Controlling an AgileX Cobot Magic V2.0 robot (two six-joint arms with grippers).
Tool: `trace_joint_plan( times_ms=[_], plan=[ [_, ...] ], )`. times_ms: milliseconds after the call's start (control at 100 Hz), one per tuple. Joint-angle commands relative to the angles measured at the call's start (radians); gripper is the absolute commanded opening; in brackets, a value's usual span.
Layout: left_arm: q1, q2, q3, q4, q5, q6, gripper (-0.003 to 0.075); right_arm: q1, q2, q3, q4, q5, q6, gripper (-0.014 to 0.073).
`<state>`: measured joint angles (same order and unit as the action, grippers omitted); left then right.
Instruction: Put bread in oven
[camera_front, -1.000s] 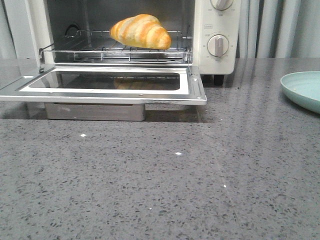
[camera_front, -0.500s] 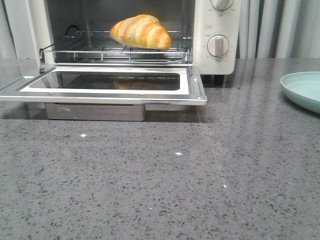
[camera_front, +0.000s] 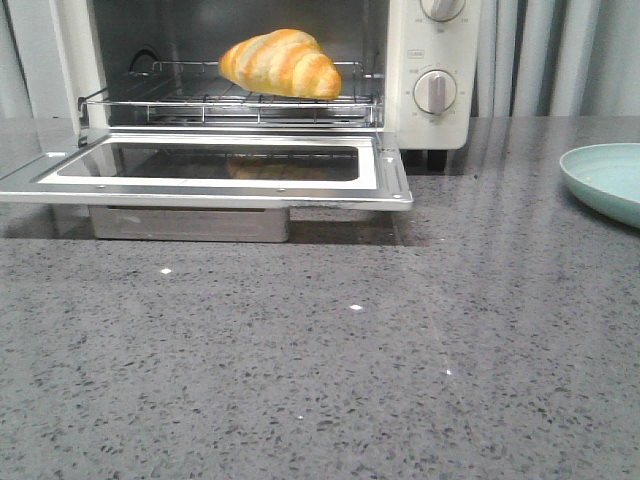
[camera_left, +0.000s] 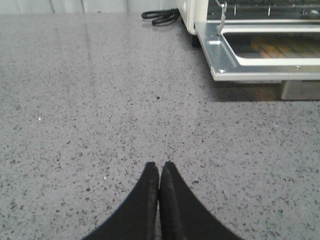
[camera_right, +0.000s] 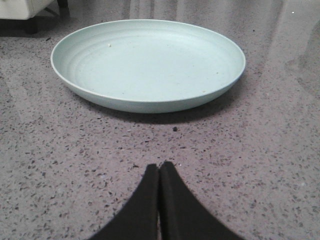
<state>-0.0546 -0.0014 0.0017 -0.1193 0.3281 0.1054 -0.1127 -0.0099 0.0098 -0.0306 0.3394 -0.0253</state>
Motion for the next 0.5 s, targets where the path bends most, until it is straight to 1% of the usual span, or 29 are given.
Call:
trace_joint_plan(
  times_ms=[0, 260, 330, 430, 490],
  plan=[
    [0.004, -0.029, 0.021, -0.001, -0.064, 0.000, -0.0021, -0.008, -0.018, 0.026, -0.002, -0.019, -0.004, -0.0074],
    [0.004, -0.029, 0.021, 0.011, -0.064, -0.005, -0.0021, -0.008, -0.018, 0.026, -0.002, -0.019, -0.004, -0.0074],
    [0.004, -0.029, 0.021, 0.025, -0.066, -0.038, -0.0021, -0.008, -0.018, 0.026, -0.002, -0.019, -0.004, -0.0074],
    [0.004, -0.029, 0.021, 0.075, -0.064, -0.151, -0.0021, -0.008, -0.018, 0.026, -0.002, -0.019, -0.004, -0.0074],
    [0.004, -0.029, 0.021, 0.077, -0.063, -0.161, -0.0021, -0.008, -0.018, 0.026, -0.002, -0.019, -0.004, -0.0074]
  ],
)
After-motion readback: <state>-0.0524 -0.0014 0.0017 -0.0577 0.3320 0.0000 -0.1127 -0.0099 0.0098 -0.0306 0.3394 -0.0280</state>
